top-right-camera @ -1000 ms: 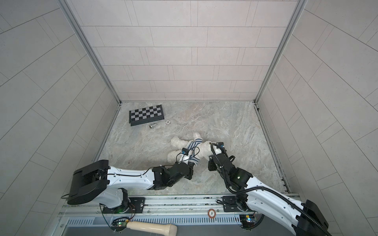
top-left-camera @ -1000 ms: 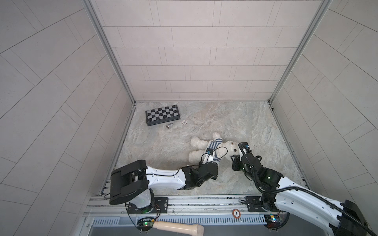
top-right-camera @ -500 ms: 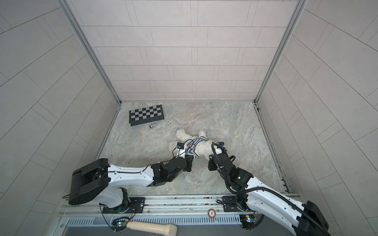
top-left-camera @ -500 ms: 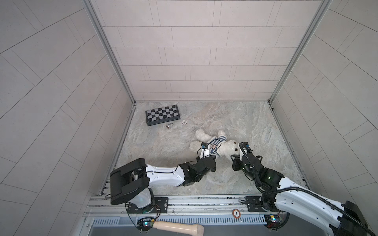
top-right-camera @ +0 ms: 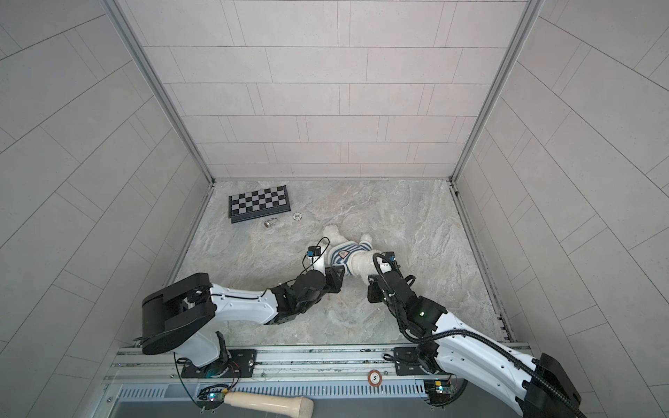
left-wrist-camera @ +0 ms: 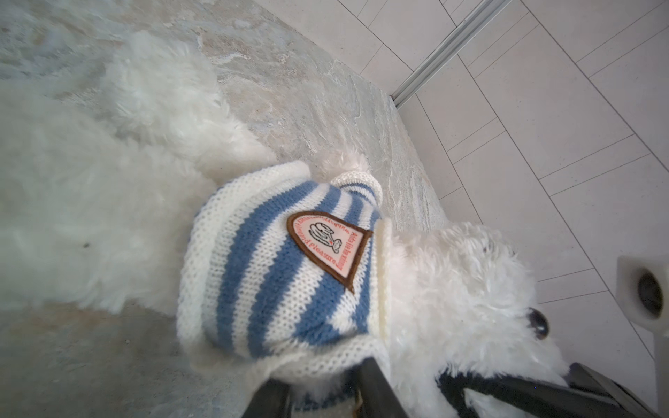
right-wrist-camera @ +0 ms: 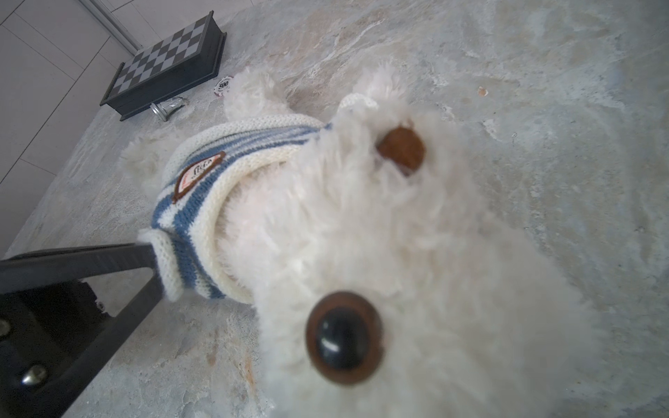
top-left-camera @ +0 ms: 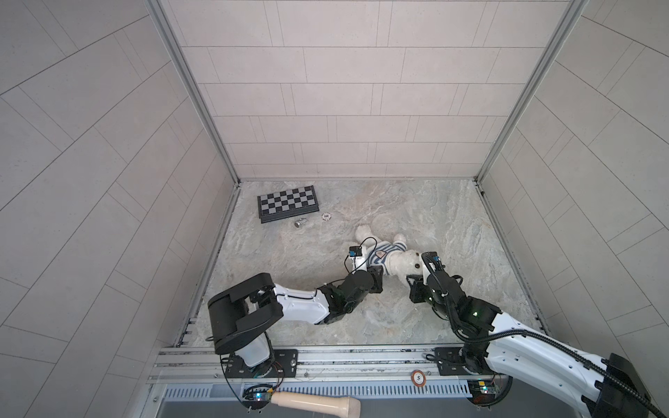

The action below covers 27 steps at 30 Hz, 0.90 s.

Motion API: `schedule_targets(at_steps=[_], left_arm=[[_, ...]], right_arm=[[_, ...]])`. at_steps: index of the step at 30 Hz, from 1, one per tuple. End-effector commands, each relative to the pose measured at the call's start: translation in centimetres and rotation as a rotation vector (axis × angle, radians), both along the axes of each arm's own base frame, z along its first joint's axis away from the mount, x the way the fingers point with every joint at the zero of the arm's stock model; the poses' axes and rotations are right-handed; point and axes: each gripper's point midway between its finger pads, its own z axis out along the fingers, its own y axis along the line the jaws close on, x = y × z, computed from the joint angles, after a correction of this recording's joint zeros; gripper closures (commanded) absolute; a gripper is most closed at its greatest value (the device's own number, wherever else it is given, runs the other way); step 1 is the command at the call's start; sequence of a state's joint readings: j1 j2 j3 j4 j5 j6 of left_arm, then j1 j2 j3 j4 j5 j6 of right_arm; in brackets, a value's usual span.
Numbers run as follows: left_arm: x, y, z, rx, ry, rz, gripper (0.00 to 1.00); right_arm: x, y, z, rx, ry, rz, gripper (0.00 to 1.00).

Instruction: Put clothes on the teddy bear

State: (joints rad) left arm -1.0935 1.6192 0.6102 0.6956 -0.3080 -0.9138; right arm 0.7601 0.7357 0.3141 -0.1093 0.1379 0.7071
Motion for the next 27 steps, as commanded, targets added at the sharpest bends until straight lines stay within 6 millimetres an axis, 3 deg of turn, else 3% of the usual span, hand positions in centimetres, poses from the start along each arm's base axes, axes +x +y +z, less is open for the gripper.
schedule_targets(at_steps=[1,9,27], left_arm=[[0.3,-0.5,0.8,-0.134,0.029,0.006,0.68],[1.6,-0.5,0.1,-0.279,0.150,0.081,0.66],[1.3,1.3,-4.2,-0.347,0.284,0.203,0.68]], right_arm=[[0.1,0.9,1.1,0.061,-0.034,0.024,1.00],[0.1,0.8,0.8,0.055,-0.030,0.023,1.00],[-0.2,0.2,0.3,0.045,-0.031,0.008,1.00]])
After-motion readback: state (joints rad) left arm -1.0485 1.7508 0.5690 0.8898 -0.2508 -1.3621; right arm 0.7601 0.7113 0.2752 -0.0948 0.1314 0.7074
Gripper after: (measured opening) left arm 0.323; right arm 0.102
